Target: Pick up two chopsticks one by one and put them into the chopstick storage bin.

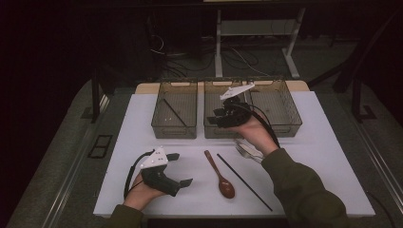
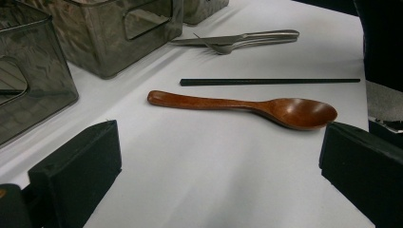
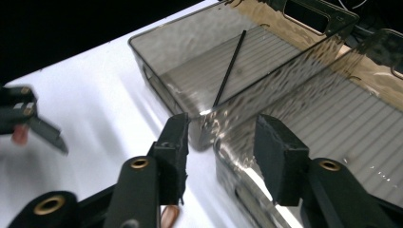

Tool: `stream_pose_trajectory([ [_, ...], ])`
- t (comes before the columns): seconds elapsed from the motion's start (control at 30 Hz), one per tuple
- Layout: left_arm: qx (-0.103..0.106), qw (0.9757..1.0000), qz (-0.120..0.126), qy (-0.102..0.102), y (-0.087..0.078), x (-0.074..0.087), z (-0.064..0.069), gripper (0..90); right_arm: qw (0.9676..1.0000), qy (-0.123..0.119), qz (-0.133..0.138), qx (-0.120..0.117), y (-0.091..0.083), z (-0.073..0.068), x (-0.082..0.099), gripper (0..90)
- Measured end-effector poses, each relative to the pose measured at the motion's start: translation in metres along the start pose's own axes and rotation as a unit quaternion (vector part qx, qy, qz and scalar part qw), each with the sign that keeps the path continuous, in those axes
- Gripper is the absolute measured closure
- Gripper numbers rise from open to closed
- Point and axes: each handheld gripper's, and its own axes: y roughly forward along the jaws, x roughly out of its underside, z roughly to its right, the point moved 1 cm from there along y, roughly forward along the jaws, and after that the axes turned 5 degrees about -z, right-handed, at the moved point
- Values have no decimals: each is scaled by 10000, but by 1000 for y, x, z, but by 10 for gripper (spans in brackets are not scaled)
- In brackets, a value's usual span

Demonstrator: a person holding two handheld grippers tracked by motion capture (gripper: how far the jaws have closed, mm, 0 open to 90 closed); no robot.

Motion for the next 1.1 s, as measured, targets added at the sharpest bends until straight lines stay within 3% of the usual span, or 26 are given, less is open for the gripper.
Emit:
stream_pose_trajectory([
  [0.4, -28, 10000, -22, -7, 1, 1, 0, 0, 9998, 10, -73, -193, -31, -8, 51, 633],
  [0.67, -25, 10000, -35, -19, 2, 2, 0, 0, 9969, 100, -777, -33, -41, -18, 89, 681],
  [0.83, -34, 10000, -57, 11, 1, 2, 1, 0, 9906, 46, -1367, 53, -43, -26, 104, 710],
  [1.0, -29, 10000, -58, -8, 1, 2, 1, 0, 9802, 120, -1974, 35, -42, -34, 117, 721],
  [1.1, -32, 10000, -60, -13, 1, 2, 1, 0, 9718, 164, -2353, -26, -38, -40, 123, 735],
])
